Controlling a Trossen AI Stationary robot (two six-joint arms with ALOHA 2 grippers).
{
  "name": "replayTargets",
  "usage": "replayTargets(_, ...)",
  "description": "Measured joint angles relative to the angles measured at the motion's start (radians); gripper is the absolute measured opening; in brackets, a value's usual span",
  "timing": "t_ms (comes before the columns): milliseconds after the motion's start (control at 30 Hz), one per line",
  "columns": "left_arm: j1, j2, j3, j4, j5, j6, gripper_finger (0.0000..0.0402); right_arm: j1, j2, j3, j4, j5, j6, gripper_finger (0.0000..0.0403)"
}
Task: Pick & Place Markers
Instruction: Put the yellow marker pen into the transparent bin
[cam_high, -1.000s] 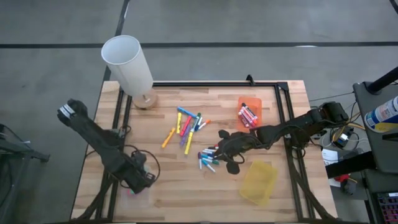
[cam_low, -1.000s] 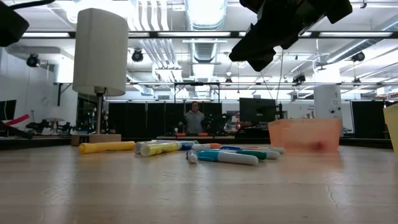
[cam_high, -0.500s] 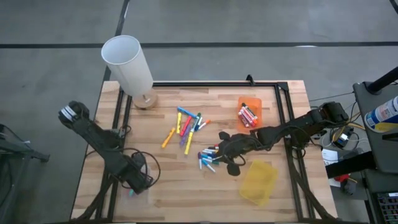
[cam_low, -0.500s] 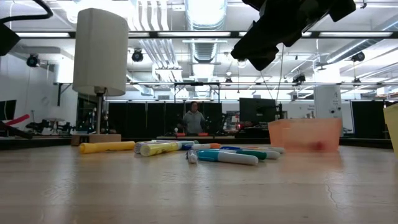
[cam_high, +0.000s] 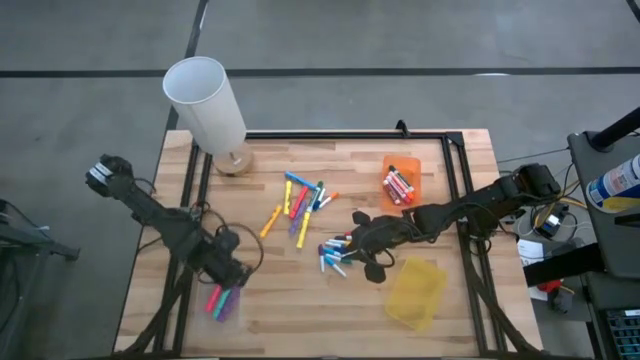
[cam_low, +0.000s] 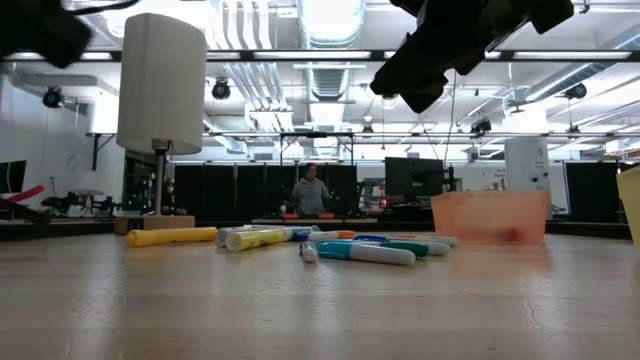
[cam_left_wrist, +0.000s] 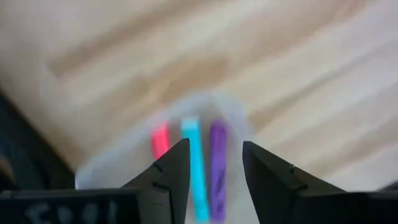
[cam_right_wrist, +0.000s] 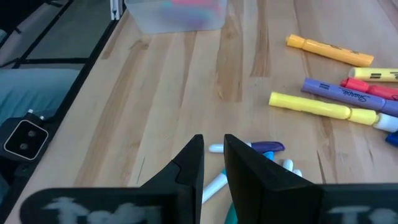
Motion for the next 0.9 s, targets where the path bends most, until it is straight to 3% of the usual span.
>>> replayTargets(200, 0.227, -0.015, -0.001, 0.001, -0.01, 0.284, 0.014, 0.0, 0.0, 0.0, 0.01, 0.021, 0.0, 0.0057)
replayTargets(500, 0.575, 0.059, -0.001, 0.058, -0.01, 0.695, 0.014, 0.007, 0.001, 0.0, 0.014, 0.024, 0.0, 0.0057)
replayTargets(900, 0.768, 0.243, -0.001, 0.22, 0.031, 0.93, 0.014, 0.007, 0.002, 0.0, 0.017, 0.024, 0.003, 0.0057)
